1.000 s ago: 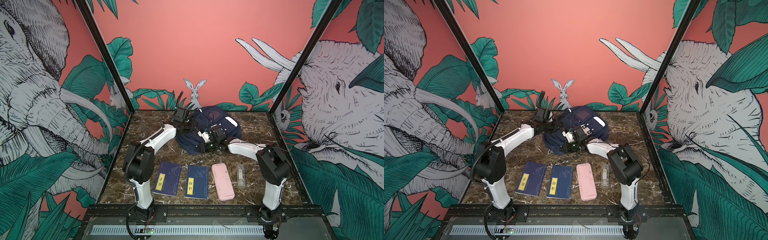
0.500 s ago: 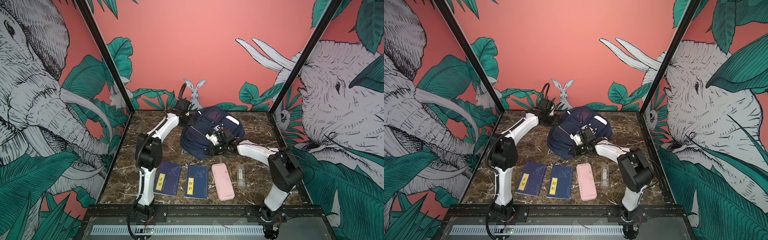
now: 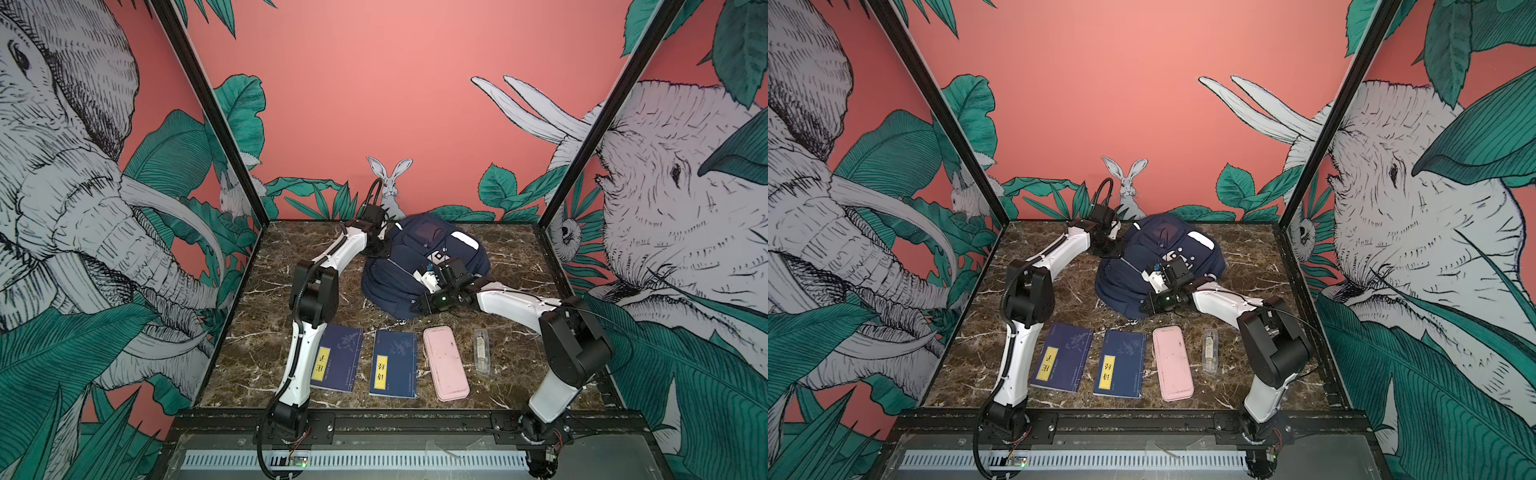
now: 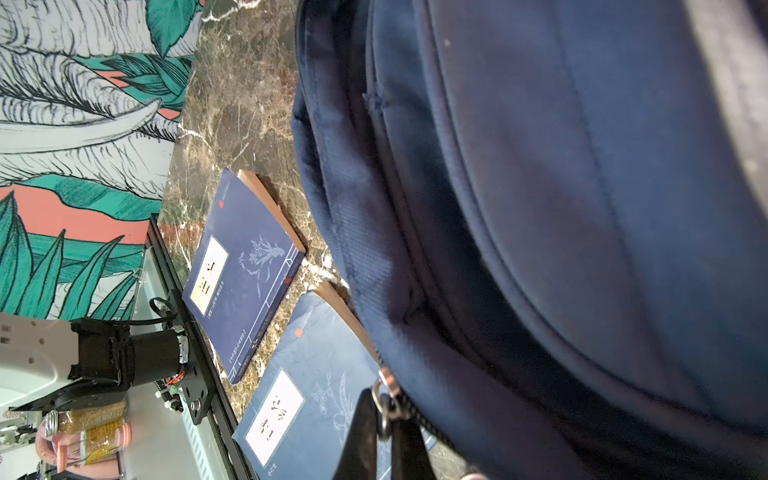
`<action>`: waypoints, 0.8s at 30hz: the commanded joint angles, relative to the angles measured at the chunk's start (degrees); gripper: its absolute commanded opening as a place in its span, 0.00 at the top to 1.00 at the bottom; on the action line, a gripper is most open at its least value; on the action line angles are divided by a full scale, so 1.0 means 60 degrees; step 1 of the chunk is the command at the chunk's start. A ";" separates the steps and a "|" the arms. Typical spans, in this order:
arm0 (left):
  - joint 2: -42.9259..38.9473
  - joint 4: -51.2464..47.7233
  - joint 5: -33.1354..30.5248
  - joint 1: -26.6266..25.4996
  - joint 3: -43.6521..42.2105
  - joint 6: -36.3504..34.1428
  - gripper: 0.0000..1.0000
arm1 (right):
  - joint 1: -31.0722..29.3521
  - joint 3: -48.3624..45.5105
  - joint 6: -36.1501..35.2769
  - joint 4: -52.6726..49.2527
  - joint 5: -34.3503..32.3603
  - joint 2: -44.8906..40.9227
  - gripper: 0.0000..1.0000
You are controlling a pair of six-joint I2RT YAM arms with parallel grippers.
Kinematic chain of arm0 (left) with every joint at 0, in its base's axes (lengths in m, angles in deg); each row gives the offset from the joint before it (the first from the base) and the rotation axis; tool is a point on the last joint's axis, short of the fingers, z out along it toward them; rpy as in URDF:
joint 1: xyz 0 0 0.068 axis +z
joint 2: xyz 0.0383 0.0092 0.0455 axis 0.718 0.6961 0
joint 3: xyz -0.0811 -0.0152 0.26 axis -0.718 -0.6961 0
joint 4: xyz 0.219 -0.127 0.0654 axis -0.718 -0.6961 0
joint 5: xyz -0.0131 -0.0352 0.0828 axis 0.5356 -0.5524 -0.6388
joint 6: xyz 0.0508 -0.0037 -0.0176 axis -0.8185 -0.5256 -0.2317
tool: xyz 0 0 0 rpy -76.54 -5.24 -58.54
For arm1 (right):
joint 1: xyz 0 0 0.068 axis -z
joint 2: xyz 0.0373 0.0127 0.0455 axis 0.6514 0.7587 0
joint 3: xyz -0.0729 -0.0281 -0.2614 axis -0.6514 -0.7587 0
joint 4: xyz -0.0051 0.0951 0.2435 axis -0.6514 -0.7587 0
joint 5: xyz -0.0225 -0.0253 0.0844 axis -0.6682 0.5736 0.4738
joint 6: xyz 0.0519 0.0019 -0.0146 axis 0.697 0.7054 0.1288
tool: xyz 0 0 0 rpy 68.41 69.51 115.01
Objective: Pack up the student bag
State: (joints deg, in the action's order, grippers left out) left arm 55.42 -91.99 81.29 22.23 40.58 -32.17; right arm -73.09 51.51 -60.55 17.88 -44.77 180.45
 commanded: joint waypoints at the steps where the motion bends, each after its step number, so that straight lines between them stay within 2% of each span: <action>1: -0.0183 -0.0015 0.0630 0.0068 0.0239 -0.0006 0.76 | 0.0024 -0.0029 -0.0219 0.0095 0.0119 -0.0312 1.00; 5: -0.0374 0.0378 0.0818 0.0415 -0.0191 0.0507 0.97 | 0.0023 0.0052 -0.0213 0.0110 0.0133 -0.0210 1.00; 6: -0.0483 0.0595 0.0968 0.0542 -0.0400 0.0727 1.00 | 0.0032 0.0090 -0.0215 0.0093 0.0144 -0.0177 1.00; 14: -0.2057 0.2896 0.1110 0.1256 -0.2911 0.2373 1.00 | 0.0016 0.0213 -0.0328 -0.0121 0.0148 -0.0117 1.00; 20: -0.3678 0.4969 0.0261 0.1564 -0.5481 0.3976 1.00 | -0.0120 0.0443 -0.0302 -0.0180 0.0213 0.0110 1.00; 24: -0.4188 0.6056 0.0229 0.1563 -0.6527 0.5014 1.00 | -0.0380 0.0693 -0.0322 -0.0260 0.0280 0.0348 1.00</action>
State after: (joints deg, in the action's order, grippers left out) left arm 34.06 -65.24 86.03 30.88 3.90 -9.98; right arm -73.88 53.63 -61.62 16.63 -44.73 181.54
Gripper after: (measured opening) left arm 0.060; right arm 0.050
